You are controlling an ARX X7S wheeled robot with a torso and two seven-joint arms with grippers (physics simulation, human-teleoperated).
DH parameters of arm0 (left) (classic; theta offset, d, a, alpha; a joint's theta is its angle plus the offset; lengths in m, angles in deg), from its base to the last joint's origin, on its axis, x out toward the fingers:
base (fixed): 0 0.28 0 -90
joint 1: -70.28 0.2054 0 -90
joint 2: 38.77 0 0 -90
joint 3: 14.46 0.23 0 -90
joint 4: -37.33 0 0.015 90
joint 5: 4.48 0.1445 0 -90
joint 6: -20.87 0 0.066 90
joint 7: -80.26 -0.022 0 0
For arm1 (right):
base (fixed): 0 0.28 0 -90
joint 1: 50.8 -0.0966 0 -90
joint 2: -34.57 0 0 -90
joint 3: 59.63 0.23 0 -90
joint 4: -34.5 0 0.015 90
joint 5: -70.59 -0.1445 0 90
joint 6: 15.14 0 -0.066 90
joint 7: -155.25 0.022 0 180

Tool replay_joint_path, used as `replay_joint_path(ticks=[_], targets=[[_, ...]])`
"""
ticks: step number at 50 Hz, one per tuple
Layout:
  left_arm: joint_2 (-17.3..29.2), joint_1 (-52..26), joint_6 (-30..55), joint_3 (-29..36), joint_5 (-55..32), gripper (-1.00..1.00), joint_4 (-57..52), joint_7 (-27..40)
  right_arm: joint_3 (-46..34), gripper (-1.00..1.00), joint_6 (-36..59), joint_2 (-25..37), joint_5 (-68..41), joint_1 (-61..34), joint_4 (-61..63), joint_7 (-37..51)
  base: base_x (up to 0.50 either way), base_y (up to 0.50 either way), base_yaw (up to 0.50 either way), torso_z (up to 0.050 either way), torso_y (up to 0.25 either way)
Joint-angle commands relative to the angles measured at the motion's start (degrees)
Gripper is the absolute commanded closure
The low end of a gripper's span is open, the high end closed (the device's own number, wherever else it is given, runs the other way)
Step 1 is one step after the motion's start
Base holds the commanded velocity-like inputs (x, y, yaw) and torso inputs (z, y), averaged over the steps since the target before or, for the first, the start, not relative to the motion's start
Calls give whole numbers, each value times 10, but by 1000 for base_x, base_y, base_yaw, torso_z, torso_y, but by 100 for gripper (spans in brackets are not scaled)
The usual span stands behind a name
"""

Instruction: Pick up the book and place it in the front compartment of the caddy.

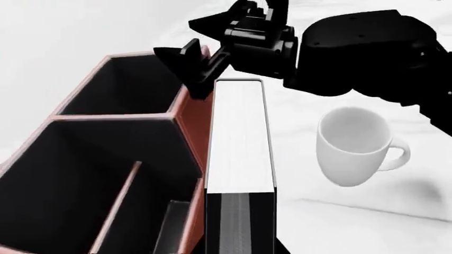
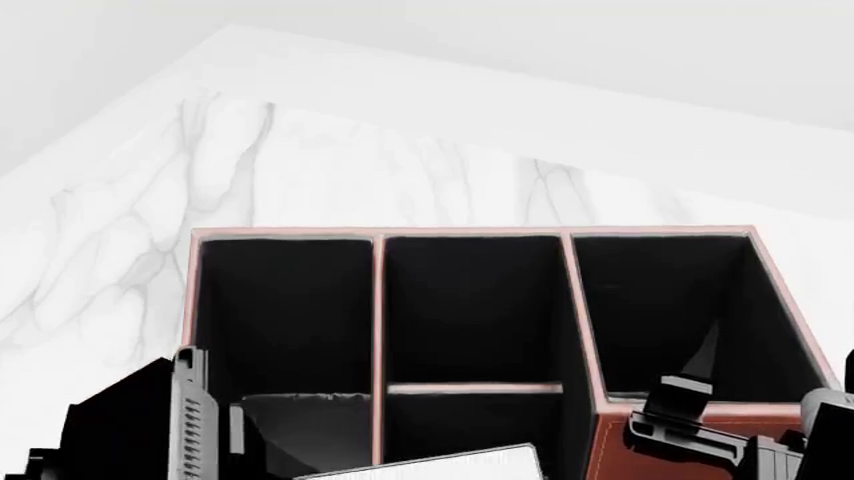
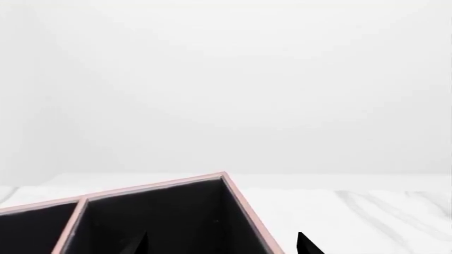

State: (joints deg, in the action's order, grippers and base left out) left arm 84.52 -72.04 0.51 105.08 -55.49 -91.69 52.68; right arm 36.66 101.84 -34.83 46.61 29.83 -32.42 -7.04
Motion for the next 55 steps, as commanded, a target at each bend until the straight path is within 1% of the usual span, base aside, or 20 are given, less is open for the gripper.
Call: replay_joint_path(ticks=[1, 3, 8, 12, 13, 20, 27, 28, 33, 34, 36, 46, 49, 55], targets=[[-10, -67, -38, -4, 31, 100, 42, -18, -2, -100, -3, 2, 2, 1, -2, 1, 0, 0, 0, 0, 0], [-3, -82, -42, 17, 46, 100, 43, -34, -4, -100, -2, 2, 2, 1, 0, 2, 0, 0, 0, 0, 0], [-6, -112, -50, 34, 63, 100, 63, -52, -4, -100, -3, 3, 2, 0, -2, 3, 0, 0, 0, 0, 2], [-10, -127, -74, 54, 92, 100, 88, -64, -2, -100, -5, 5, 2, 1, -3, 3, 0, 0, 0, 0, 0], [-9, -129, -102, 64, 114, 100, 98, -71, 0, -100, -7, 5, 2, 1, -6, 2, 0, 0, 0, 0, 0], [-17, -156, -121, 92, 145, 100, 128, -86, 4, -100, -9, 7, 0, 2, -7, 3, 0, 0, 0, 0, 1], [-18, -156, -160, 113, 177, 100, 151, -96, 7, -100, -13, 8, 1, 3, -15, 5, 0, 0, 0, 0, 0], [-18, -154, -181, 119, 192, 100, 157, -97, 8, -100, -14, 8, 1, 3, -15, 6, 0, 0, 0, 0, 10], [-15, -148, -236, 147, 234, 100, 176, -106, 8, -100, -20, 7, 3, 4, -21, 5, 0, 0, 0, 0, 0], [-15, -148, -237, 147, 234, 100, 176, -106, 7, -100, -20, 7, 3, 4, -21, 6, 0, 0, 0, 0, 0], [-19, -144, -265, 156, 255, 100, 197, -106, 9, -100, -22, 8, 3, 4, -24, 6, 0, 0, 0, 0, 0], [-34, -136, -327, 160, 280, 100, 245, -106, 31, -100, -21, 13, 3, 2, -27, 21, 0, 0, 0, 0, 2], [-35, -123, -370, 176, 304, 100, 259, -110, 35, -100, -26, 13, 4, 3, -29, 23, 0, 0, 0, 0, 0], [-42, -117, -410, 185, 325, 100, 282, -107, 39, -100, -29, 14, 3, 4, -33, 25, 0, 0, 0, 0, 2]])
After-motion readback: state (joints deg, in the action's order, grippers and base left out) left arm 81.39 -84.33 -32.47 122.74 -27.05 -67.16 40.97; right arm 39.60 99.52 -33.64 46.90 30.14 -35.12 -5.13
